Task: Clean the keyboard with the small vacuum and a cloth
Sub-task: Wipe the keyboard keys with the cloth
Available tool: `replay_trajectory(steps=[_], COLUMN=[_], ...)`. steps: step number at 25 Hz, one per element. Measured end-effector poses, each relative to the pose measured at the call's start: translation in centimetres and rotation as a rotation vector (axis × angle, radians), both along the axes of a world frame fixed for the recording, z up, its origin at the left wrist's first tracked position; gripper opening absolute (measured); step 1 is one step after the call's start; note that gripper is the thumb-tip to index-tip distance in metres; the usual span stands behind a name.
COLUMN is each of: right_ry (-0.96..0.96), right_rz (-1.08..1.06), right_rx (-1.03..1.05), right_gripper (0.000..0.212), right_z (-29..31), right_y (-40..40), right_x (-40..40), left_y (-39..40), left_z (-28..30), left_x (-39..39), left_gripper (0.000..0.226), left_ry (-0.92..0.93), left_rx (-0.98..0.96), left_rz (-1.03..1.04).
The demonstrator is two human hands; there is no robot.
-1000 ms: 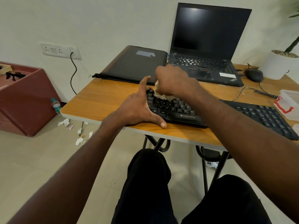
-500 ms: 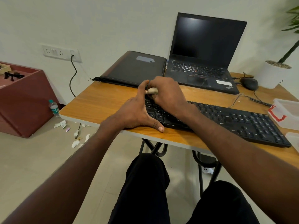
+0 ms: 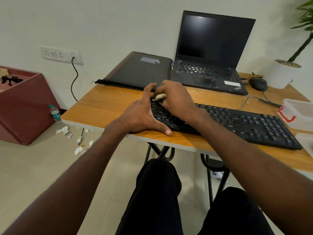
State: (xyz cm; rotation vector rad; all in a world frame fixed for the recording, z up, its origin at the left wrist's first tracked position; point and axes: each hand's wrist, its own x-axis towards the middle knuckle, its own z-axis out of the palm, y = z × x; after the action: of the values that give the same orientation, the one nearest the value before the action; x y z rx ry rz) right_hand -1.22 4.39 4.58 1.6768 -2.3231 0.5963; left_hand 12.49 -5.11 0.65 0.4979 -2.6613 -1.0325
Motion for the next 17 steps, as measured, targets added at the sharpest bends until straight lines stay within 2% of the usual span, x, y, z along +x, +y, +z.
replay_trajectory(steps=[3, 9, 12, 14, 17], right_ry=[0.093, 0.1, -0.041, -0.023, 0.001], right_rz=[-0.072, -0.314, -0.137, 0.007, -0.009], right_rx=[0.022, 0.085, 0.008, 0.073, 0.162], right_gripper=[0.019, 0.022, 0.027, 0.034, 0.031], right_z=[0.3, 1.0, 0.4, -0.1, 0.7], right_y=[1.7, 3.9, 2.4, 1.8, 2.6], right_x=[-1.2, -2.4, -0.3, 0.9, -0.2], left_y=[-0.1, 0.0, 0.0, 0.0, 0.0], left_z=[-0.1, 0.1, 0.0, 0.0, 0.0], left_x=[0.0, -0.1, -0.1, -0.1, -0.1], left_gripper=[0.167, 0.168, 0.168, 0.168, 0.167], left_ry=[0.002, -0.007, -0.012, -0.009, -0.015], left_rx=[-0.014, -0.031, -0.023, -0.022, -0.036], left_rz=[0.018, 0.043, 0.059, 0.06, 0.081])
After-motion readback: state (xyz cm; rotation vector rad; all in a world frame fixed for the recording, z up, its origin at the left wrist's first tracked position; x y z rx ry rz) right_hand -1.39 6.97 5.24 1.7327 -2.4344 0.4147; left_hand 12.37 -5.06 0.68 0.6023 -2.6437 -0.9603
